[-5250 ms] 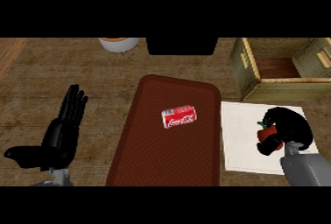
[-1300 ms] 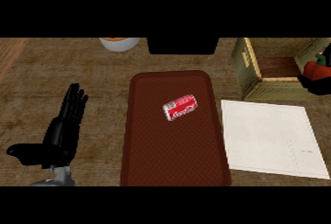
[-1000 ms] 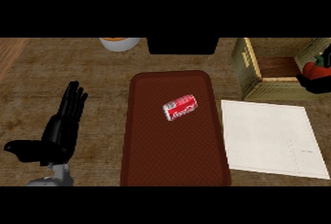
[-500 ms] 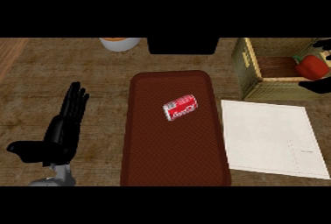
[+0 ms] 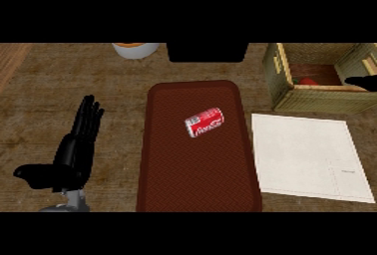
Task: Pick the bell pepper from the placemat and place it in the basket
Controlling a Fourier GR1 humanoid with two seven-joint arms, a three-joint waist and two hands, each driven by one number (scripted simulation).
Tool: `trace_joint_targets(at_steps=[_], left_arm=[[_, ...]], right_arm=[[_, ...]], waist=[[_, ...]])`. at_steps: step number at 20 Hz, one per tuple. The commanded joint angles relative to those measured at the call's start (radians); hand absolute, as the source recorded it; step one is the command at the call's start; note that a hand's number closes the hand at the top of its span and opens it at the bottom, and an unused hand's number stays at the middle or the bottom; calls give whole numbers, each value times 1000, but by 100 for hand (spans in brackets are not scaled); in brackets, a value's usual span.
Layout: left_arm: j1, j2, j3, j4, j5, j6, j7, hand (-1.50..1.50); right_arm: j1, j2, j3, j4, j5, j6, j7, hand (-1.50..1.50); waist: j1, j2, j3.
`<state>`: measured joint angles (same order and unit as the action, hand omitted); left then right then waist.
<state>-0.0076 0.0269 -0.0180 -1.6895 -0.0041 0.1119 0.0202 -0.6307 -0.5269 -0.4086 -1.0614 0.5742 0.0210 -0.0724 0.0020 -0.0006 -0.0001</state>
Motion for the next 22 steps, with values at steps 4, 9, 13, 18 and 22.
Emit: trace_joint_targets(at_steps=[4,9,13,18,22], left_arm=[[-47,35,54,19,44,-32,9,0],[-3,19,35,15,32,-26,2,0],[8,18,27,32,11,-25,-35,0],[-13,-7,-23,-78,-32,29,87,0],[8,-7,6,-15,-4,5,5,0]], right_arm=[[17,-78,-82,-59,-60,-28,21,-150],[21,-164,-167,-27,-113,-14,52,-150],[35,-205,-266,10,-222,29,38,-150],[90,-344,-345,58,-333,187,-38,-150],[55,-396,-367,133,-421,281,-42,-150]], waist=[[-3,0,0],[-2,0,0],[-4,1,0],[-4,-1,1],[0,1,0]])
